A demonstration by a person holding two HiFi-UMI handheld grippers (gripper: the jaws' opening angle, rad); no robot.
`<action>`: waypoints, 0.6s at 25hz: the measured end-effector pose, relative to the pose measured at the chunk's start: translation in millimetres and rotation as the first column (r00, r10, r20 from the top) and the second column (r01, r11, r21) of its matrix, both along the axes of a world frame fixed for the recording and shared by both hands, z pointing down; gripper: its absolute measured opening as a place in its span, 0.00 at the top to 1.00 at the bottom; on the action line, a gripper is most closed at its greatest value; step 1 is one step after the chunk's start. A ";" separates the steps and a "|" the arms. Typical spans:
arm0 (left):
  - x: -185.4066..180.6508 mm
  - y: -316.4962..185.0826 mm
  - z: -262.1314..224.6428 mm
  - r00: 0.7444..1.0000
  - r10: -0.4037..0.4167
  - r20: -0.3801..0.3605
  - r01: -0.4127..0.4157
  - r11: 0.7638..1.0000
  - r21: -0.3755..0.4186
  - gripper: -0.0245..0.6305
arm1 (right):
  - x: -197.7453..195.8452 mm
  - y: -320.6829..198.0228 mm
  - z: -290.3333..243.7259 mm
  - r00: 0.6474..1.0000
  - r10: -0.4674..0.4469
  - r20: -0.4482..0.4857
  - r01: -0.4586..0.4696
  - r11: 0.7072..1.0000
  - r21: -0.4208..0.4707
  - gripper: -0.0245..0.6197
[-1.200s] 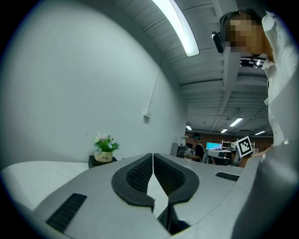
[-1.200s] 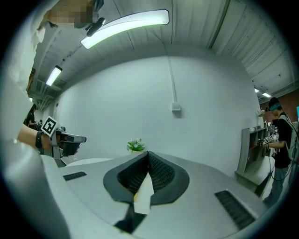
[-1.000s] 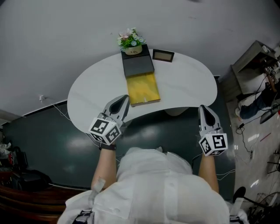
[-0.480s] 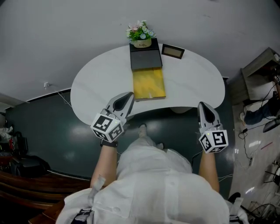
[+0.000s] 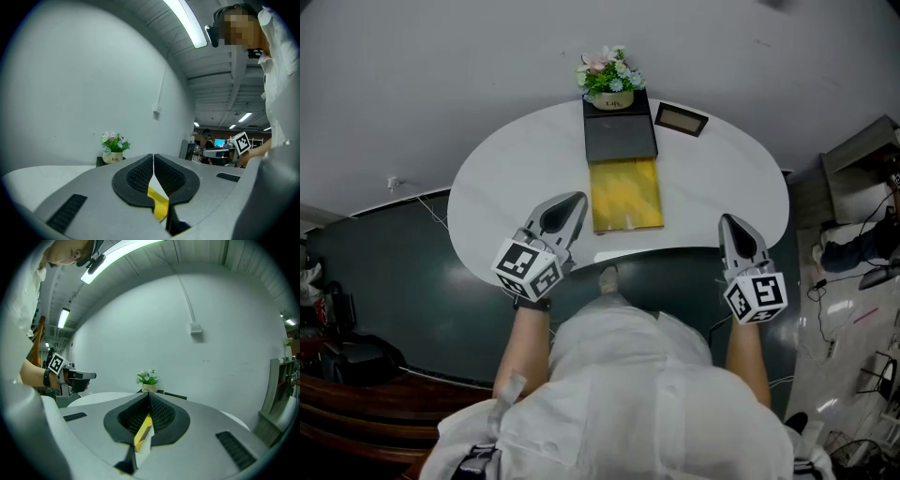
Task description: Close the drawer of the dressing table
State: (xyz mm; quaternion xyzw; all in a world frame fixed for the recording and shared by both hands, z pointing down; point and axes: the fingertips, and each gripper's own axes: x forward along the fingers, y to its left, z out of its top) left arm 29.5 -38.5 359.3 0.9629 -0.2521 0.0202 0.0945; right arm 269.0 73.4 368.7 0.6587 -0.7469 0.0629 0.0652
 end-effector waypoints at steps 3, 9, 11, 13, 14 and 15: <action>0.1 -23.5 -0.7 1.000 0.003 -0.014 -0.004 1.000 -0.003 0.93 | -4.3 -26.9 0.6 1.000 -0.014 -0.008 0.014 1.000 -0.012 0.95; -5.0 -63.1 6.7 1.000 0.003 -0.006 -0.003 1.000 -0.011 0.93 | -16.2 -80.1 7.2 0.998 -0.056 -0.018 0.056 0.998 -0.032 0.95; -7.9 -75.1 10.2 1.000 0.001 -0.007 -0.001 1.000 -0.017 0.93 | -20.7 -95.5 10.4 0.997 -0.073 -0.024 0.072 0.997 -0.040 0.95; -10.6 -86.0 13.6 1.000 -0.002 -0.006 0.002 1.000 -0.019 0.93 | -25.3 -109.6 13.5 0.995 -0.090 -0.034 0.089 0.995 -0.046 0.95; -11.7 -90.4 15.2 1.000 -0.002 -0.004 0.002 1.000 -0.020 0.93 | -27.5 -115.2 15.6 0.995 -0.096 -0.036 0.094 0.994 -0.050 0.95; -12.6 -93.8 16.6 1.000 -0.001 -0.002 0.000 1.000 -0.022 0.93 | -29.7 -119.8 17.8 0.994 -0.099 -0.038 0.097 0.994 -0.055 0.95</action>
